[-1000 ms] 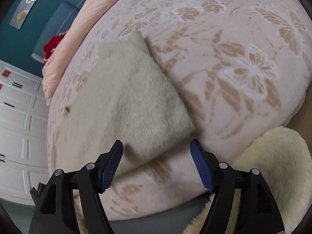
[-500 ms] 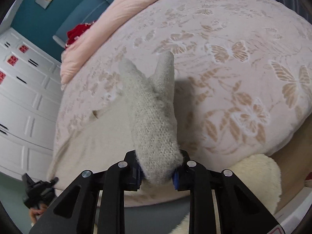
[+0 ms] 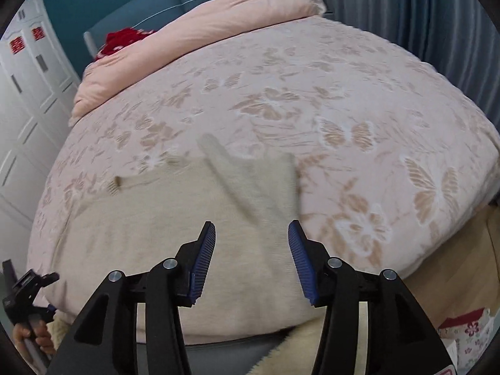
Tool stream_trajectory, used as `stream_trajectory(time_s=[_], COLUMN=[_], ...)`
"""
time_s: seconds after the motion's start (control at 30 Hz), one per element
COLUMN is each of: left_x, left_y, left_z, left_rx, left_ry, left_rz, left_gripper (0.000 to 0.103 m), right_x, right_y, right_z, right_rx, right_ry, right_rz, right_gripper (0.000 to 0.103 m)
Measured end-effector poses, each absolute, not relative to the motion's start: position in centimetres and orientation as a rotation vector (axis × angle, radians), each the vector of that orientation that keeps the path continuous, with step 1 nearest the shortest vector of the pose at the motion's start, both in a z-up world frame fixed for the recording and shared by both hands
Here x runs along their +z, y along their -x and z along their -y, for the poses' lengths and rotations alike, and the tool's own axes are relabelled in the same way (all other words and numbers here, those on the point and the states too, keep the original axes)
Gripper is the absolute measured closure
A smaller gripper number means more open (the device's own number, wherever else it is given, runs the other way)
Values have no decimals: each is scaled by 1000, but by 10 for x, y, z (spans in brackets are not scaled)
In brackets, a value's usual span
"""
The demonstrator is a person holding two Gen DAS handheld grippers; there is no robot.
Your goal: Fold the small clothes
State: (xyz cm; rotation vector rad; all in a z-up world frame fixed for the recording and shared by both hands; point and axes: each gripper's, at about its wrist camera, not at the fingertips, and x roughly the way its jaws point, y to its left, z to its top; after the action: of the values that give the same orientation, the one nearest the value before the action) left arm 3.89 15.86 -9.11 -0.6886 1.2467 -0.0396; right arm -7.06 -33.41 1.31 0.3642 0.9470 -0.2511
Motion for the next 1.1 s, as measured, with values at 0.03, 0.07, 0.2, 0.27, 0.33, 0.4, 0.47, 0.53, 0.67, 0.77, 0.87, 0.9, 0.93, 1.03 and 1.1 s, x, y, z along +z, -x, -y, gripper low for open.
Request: stream_trajectory(time_s=[0.03,0.07,0.2,0.27,0.33,0.4,0.47,0.53,0.67,0.77,0.87,0.9,0.93,1.03,1.1], left_x=[-94,-97,-96,-94,-94,-97,-103,-103,-100,-94,-86,-80,-72,-37,-7], left_y=[-40,-41,-40,-38,-35,-31,-31,-33,-36,-36,-35,-34,-33,-32,-33], left_z=[-158,-157,-155,-156,-159,-161,-159,-155,-148,-149,-152,-153,-154,-141,-120], left_rx=[-39,-41,-52,-59,-66,-63,-58,-54,-50,-69,-127,-146,-165,-247,-318], left_ry=[698,706,683,660,671,685,694,678,665,675,680,686,693,659,601], left_rz=[-1257,-1265,-1272,-1279,-1272,-1276,-1284,-1275,-1263,-1262,-1257,-1245,-1224,-1156,-1110], left_gripper=[22,22,22,22,22,22,22,18,18,45,80,82,84,86,87], right_x=[7,-3,-49,-52,-42,-23,-7,7,1,-15,-40,-55,-68,-71,-70], right_y=[56,44,3,1,9,26,36,39,29,12,-10,-16,-19,-12,-11], right_z=[326,319,339,373,410,428,415,369,246,179,149,145,143,142,141], right_rx=[-208,-169,-171,-280,-457,-569,-495,-352,2,111,147,137,133,132,131], right_ry=[-340,-321,-311,-325,-390,-439,-453,-383,-238,-129,-111,-107,-114,-104,-96], right_rz=[-982,-1013,-1107,-1067,-1016,-958,-931,-935,-1026,-1062,-1139,-1192,-1226,-1166,-1163], right_gripper=[61,65,78,80,70,70,70,70,70,71,71,70,69,69,69])
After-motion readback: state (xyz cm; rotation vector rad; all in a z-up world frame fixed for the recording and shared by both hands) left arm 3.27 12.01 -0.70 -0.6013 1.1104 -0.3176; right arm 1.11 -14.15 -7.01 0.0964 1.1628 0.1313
